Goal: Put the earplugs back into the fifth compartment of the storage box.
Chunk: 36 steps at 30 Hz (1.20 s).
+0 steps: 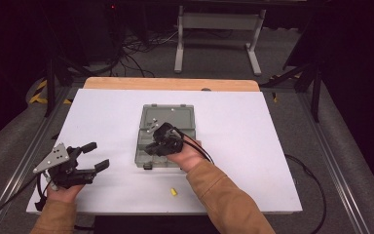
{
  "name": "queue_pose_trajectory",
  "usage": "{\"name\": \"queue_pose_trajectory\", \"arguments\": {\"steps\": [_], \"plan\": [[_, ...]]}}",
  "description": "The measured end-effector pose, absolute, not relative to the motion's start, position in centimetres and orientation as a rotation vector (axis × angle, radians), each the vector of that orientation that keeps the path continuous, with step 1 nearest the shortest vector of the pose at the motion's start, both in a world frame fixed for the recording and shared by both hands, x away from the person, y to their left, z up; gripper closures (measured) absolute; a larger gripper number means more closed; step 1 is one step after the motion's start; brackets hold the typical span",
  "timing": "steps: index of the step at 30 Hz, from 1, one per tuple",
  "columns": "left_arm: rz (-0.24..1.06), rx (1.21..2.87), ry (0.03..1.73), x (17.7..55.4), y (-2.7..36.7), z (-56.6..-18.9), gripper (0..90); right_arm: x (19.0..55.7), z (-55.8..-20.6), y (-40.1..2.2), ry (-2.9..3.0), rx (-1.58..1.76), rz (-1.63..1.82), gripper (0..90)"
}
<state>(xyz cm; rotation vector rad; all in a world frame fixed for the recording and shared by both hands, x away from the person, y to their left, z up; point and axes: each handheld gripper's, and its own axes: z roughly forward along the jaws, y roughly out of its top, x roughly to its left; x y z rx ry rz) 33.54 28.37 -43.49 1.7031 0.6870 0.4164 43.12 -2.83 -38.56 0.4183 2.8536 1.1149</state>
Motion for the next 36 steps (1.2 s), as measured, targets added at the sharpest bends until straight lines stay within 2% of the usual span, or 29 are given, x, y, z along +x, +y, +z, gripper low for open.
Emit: {"name": "queue_pose_trajectory", "arguments": {"steps": [17, 36], "plan": [[0.416, 1.701, 0.687, 33.5, 28.4, -43.5, 18.1, 44.3, -39.5, -0.8, 2.851, 0.431, 1.091, 81.2], [0.416, 1.705, 0.688, 33.5, 28.3, -43.5, 18.1, 44.8, -41.9, -0.7, 2.868, 0.499, 1.017, 80.6]]}}
